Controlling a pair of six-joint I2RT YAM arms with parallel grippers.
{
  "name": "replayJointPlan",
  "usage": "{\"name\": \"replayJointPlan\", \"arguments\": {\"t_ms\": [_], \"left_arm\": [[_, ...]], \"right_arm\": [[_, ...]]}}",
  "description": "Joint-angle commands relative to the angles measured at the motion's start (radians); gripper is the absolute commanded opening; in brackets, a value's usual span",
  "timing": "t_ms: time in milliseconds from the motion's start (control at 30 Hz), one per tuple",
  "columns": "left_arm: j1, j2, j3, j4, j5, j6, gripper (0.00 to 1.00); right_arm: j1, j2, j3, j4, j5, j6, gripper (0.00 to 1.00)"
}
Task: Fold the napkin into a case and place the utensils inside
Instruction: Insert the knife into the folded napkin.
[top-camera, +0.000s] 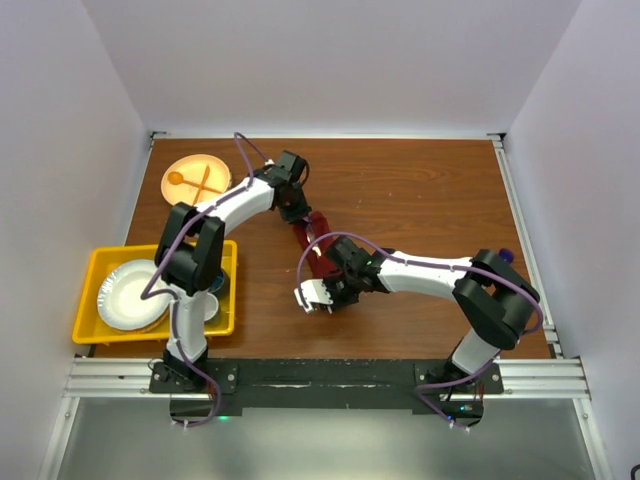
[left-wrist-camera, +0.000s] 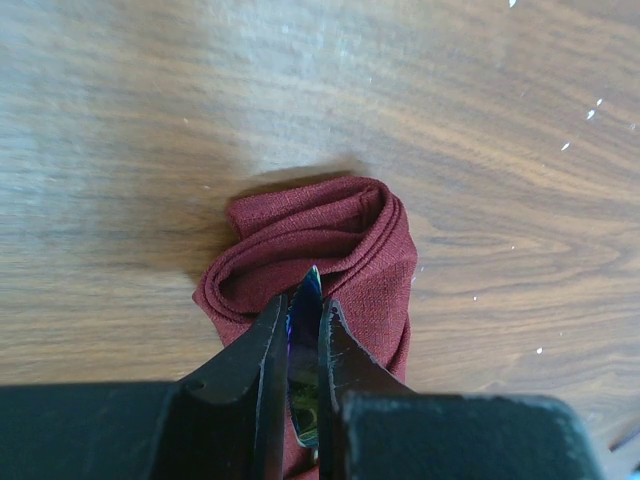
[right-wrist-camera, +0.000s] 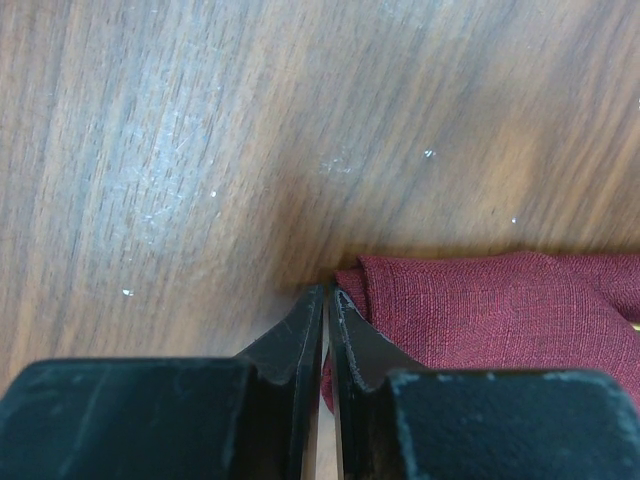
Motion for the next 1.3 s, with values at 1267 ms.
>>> {"name": "replayJointPlan", "arguments": {"t_ms": [1267], "left_arm": [[-0.044, -0.027, -0.048, 0.006, 0.002, -0.023, 0.0]], "right_arm": [[0.003, 0.023, 0.043, 0.047, 0.012, 0.005, 0.09]]}}
